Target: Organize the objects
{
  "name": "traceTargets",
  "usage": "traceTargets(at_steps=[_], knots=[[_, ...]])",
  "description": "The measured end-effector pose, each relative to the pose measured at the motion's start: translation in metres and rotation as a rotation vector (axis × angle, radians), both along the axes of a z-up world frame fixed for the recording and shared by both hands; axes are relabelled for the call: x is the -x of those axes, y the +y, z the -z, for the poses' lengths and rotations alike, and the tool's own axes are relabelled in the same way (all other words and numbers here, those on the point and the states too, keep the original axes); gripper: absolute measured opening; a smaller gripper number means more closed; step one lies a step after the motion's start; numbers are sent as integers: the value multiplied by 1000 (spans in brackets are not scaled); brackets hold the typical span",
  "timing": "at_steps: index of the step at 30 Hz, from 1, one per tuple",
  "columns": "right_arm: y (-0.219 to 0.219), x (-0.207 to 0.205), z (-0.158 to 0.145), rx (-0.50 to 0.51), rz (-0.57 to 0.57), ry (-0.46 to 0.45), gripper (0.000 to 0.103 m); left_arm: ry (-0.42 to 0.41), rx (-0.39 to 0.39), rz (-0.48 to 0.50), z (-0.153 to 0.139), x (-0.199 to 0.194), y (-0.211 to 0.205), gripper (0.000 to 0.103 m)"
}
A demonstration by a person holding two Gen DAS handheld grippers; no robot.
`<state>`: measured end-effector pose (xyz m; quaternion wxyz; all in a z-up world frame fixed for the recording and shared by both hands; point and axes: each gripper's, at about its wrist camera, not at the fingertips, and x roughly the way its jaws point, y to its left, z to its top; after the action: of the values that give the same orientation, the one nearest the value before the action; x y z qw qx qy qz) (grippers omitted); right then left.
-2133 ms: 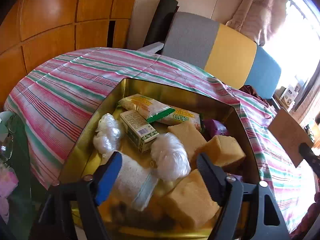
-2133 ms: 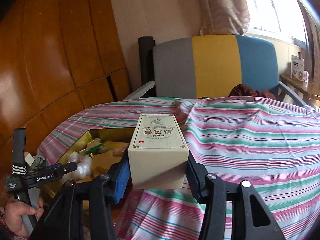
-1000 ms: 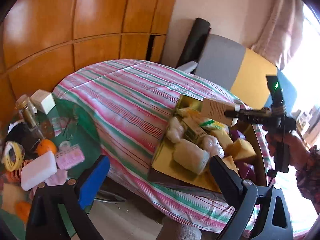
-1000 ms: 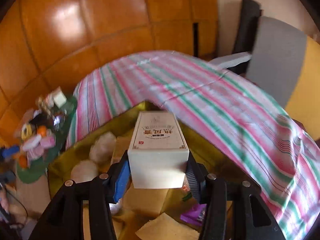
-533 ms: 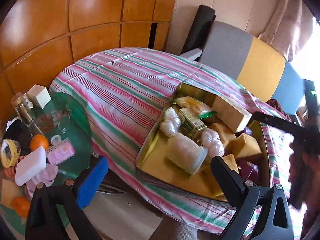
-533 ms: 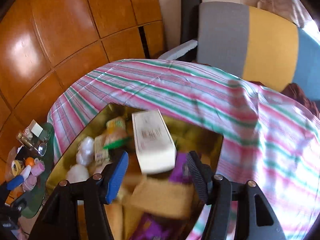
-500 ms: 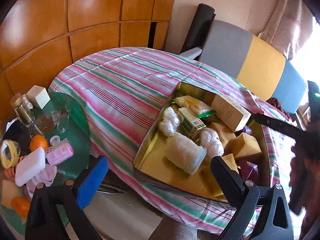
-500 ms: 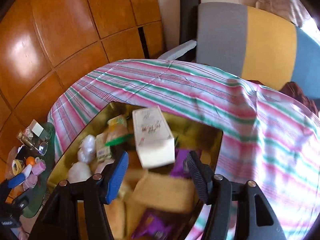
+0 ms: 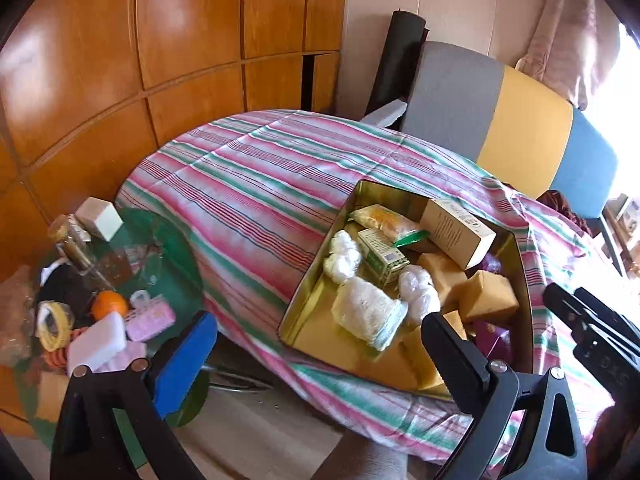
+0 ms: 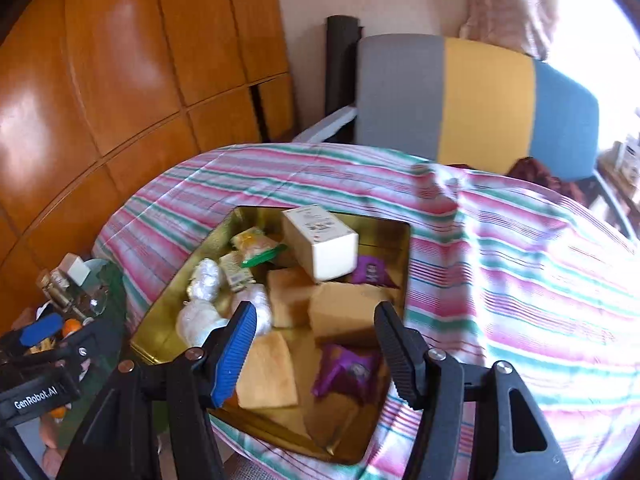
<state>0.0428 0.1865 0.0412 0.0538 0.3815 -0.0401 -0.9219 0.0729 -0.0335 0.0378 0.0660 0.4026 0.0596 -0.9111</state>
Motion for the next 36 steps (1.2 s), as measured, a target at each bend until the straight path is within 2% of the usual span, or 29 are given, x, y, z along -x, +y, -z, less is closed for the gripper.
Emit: traceTargets(at_steps=[8, 14, 20, 27, 36], knots=[[3, -28, -6, -56, 98, 30, 63, 10, 117, 5, -4, -21, 14, 103], [0, -43, -7, -69, 145, 44, 63, 55, 173, -9, -8, -40, 18, 103], [-8, -52, -9, -79, 166, 34, 64, 72, 157, -11, -12, -53, 15, 103], [-17, -57, -7, -76, 179, 8, 64, 75, 176, -8, -16, -59, 15, 103], [-23, -52, -6, -98, 180, -8, 64, 25, 82, 34, -15, -48, 12, 103]])
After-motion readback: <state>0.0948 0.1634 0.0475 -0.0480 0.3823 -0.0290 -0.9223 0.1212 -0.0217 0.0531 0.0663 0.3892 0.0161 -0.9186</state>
